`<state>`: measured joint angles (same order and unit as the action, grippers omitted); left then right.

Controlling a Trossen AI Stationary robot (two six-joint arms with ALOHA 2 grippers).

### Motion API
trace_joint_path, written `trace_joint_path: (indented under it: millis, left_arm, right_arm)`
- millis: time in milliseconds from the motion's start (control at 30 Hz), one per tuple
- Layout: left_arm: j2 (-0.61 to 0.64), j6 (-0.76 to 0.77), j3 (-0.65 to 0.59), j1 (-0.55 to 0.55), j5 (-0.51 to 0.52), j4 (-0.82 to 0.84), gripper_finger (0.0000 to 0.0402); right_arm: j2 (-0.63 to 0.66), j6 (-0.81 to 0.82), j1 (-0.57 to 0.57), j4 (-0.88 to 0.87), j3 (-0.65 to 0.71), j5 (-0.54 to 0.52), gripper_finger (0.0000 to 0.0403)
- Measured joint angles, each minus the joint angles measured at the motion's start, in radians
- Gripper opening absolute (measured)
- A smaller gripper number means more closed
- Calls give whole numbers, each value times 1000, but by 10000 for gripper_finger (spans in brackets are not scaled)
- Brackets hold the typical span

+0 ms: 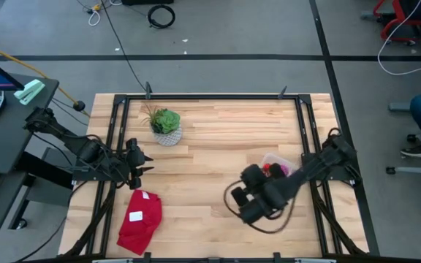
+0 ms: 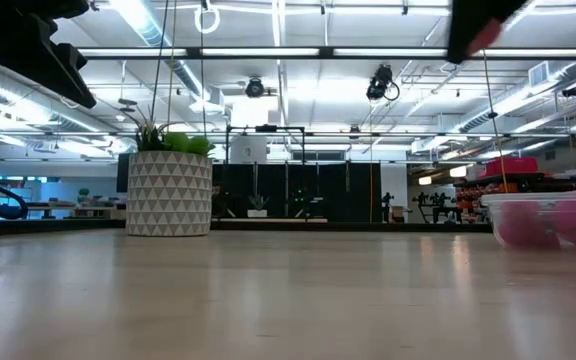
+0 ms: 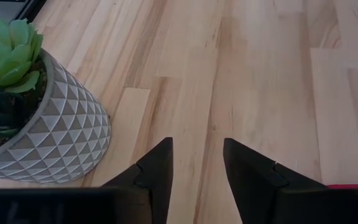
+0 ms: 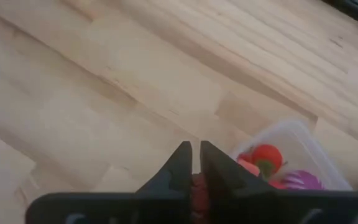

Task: Pick and placing Produce into tupperware
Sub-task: Put the pink peach into the transparent bin

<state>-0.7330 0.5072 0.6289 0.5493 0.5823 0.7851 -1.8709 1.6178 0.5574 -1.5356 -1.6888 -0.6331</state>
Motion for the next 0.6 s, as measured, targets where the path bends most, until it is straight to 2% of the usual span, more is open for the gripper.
trace_joint_path:
  millis: [133,400,600]
  left_arm:
    - [0,0,0,0,0,7,153]
    - [0,5,0,0,0,6,146]
    - [0,5,0,0,0,6,140]
  right_arm:
    - [52,192,41,-37,140,28,22]
    - [131,509,114,-15,486,304,32]
    - [174,556,133,-18,567,313,32]
